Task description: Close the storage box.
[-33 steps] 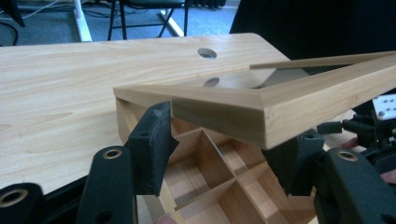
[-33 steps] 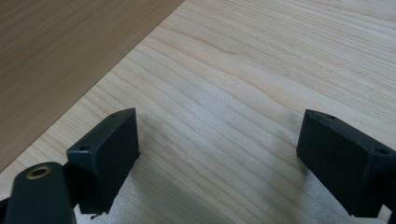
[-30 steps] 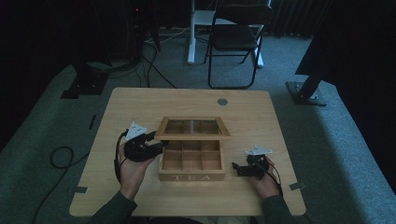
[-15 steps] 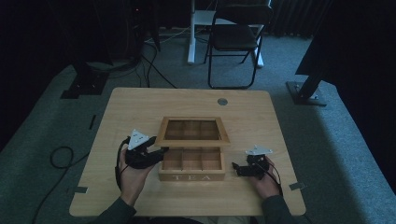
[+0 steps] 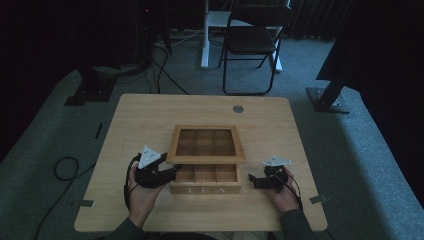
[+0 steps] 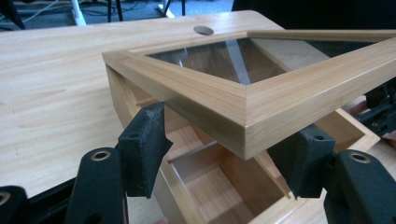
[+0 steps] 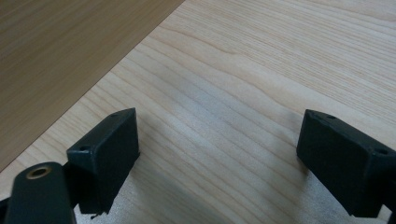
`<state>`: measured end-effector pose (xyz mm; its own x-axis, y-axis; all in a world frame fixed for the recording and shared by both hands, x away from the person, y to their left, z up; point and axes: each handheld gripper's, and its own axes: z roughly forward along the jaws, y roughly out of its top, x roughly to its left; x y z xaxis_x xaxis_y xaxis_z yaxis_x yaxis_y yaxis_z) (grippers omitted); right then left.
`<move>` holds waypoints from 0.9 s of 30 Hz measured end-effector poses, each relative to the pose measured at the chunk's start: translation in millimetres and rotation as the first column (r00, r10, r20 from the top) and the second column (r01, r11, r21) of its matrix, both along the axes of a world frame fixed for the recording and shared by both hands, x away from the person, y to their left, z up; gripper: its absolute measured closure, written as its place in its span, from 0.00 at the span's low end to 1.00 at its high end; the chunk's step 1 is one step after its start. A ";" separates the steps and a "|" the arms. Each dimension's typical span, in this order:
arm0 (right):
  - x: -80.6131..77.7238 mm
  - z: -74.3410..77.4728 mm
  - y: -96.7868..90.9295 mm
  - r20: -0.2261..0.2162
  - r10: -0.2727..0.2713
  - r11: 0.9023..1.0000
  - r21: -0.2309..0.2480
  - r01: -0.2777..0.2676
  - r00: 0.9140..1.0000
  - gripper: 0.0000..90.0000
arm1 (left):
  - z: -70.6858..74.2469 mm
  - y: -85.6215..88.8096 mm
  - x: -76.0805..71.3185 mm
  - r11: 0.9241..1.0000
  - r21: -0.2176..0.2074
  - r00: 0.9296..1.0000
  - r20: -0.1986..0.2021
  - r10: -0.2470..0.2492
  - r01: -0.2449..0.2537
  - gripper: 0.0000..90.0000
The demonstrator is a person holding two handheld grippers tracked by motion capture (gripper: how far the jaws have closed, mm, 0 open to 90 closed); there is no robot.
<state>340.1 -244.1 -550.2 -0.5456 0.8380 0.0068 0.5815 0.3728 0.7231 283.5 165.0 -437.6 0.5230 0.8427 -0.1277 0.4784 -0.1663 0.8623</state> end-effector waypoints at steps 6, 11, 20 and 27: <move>0.0 -0.1 0.2 0.000 -0.001 1.000 0.000 0.001 1.000 0.14 | -8.3 0.0 -3.0 1.000 -0.005 1.000 -0.019 -0.009 0.009 0.42; 0.0 -0.1 0.3 0.001 -0.002 1.000 0.000 0.002 1.000 0.14 | -15.0 -0.2 -5.8 1.000 -0.004 0.999 -0.035 -0.008 0.008 0.42; 0.0 -0.1 0.2 0.002 -0.001 1.000 -0.002 0.001 1.000 0.14 | -27.6 -0.3 -9.5 1.000 -0.003 0.998 -0.063 -0.006 0.006 0.42; 0.0 -0.1 0.1 0.002 -0.001 1.000 -0.001 0.001 1.000 0.14 | -35.0 -0.1 -11.3 1.000 -0.006 0.997 -0.081 -0.006 0.005 0.42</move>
<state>340.1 -244.0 -550.3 -0.5450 0.8385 0.0047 0.5807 0.3734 0.7234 272.2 164.9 -472.6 0.5155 0.8390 -0.1744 0.5457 -0.1645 0.8217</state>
